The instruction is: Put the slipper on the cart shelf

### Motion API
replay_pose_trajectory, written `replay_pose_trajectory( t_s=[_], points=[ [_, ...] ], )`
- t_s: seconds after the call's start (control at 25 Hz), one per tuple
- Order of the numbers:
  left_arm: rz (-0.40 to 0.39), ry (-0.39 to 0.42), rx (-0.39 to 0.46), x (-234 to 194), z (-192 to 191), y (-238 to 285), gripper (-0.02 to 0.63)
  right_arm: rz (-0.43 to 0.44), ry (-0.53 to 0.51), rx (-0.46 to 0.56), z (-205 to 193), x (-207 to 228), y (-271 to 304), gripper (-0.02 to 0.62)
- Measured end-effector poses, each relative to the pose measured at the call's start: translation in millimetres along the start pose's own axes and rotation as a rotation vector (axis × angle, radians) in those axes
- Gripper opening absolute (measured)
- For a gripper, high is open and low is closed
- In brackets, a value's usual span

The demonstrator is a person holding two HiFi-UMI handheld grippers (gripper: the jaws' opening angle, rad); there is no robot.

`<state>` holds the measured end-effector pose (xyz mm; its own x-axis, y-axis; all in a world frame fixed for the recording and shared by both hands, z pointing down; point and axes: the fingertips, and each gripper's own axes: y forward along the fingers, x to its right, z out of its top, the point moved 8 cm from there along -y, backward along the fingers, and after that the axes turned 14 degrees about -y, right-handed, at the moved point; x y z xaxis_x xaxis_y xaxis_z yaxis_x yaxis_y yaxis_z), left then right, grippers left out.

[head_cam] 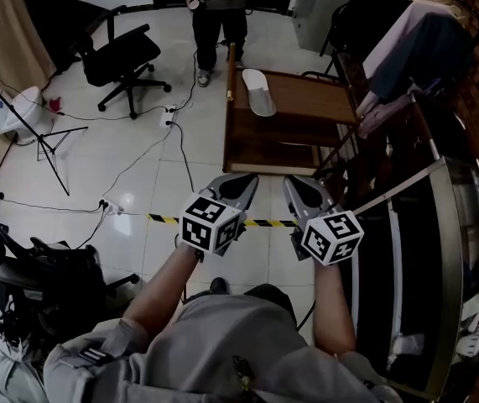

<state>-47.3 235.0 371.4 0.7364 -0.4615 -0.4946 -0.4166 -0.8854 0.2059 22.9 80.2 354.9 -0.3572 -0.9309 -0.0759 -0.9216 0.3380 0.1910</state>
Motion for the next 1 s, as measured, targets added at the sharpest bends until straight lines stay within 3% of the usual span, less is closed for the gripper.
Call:
replay_pose_trajectory(
  t_s=[0.24, 0.68, 1.0],
  points=[
    [0.026, -0.009, -0.008, -36.3, 13.0, 38.1, 0.008, 0.011, 0.013, -0.004, -6.4, 36.1, 41.9, 0.0],
    [0.145, -0.025, 0.026, -64.1, 52.2, 156.5, 0.008, 0.111, 0.004, 0.013, -13.8, 168.8, 113.1, 0.0],
    [0.233, -0.051, 0.021, -91.6, 69.6, 209.8, 0.008, 0.152, 0.01, -0.012, -24.2, 235.0, 163.0, 0.0]
  ],
)
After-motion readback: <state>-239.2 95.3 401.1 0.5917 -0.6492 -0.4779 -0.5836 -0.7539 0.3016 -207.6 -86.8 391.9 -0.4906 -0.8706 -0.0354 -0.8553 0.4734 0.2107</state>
